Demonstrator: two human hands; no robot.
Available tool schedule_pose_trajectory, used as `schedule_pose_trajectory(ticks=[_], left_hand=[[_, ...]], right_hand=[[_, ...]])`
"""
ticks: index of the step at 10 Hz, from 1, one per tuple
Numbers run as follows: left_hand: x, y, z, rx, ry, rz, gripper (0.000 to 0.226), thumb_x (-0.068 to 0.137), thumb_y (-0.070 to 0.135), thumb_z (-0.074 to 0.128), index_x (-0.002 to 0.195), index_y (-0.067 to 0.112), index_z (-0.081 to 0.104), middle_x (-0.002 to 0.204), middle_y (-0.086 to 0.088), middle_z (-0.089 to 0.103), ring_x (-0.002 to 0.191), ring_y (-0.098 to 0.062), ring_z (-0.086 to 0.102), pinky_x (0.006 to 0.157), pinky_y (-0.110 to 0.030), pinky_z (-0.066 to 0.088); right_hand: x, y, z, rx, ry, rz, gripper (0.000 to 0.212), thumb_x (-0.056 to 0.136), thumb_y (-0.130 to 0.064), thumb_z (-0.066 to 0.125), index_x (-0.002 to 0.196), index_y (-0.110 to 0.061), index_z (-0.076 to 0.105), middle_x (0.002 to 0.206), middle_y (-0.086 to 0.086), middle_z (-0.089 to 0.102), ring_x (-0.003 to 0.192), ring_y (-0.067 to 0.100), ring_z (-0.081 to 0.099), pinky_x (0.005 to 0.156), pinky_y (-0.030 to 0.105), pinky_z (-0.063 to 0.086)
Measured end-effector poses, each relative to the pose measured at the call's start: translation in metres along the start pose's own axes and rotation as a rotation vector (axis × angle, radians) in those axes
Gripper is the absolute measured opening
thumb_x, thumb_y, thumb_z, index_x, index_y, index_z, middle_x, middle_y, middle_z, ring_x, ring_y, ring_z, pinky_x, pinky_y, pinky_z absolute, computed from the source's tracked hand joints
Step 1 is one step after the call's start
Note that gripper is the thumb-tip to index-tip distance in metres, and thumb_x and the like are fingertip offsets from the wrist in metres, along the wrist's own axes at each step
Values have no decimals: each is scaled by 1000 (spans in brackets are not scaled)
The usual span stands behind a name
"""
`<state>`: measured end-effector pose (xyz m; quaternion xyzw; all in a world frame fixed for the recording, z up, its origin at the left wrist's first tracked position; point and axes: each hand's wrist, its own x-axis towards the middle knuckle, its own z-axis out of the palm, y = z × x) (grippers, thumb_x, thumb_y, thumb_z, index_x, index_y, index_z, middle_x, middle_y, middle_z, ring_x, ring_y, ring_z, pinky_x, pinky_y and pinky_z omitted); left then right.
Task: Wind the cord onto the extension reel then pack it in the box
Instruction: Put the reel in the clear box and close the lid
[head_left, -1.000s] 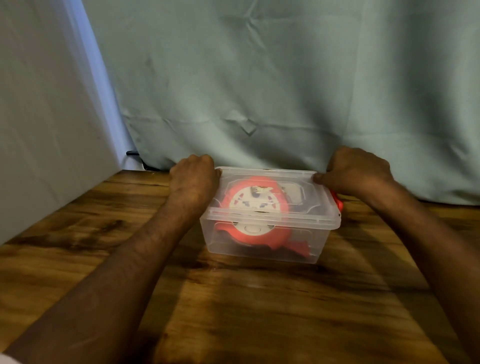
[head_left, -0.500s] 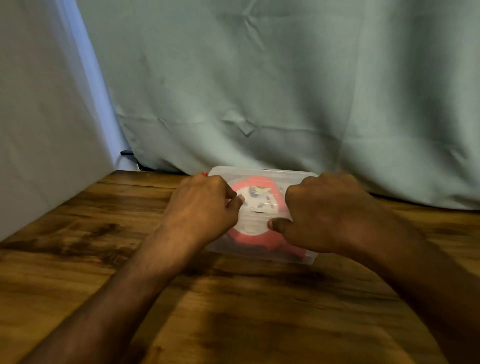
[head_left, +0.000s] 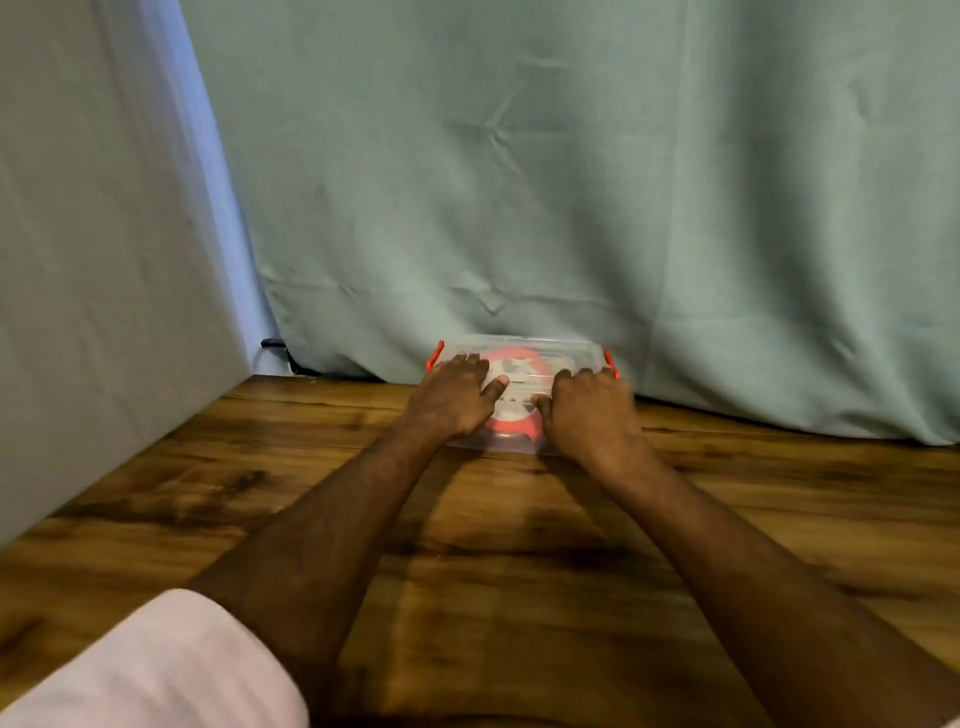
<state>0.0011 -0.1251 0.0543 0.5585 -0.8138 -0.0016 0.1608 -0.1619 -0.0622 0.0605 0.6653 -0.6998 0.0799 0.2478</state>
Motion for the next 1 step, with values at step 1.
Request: schedule_pose_trajectory(ticks=[1], left_hand=[[-12, -6, -12, -87, 108, -19, 71, 108, 54, 26, 165, 13, 14, 175, -6, 8, 162, -20, 5, 129, -36, 0]], right_hand=[[1, 10, -12, 185, -10, 72, 65, 97, -64, 38, 135, -15, 54, 138, 15, 54, 126, 33, 50, 96, 44, 45]])
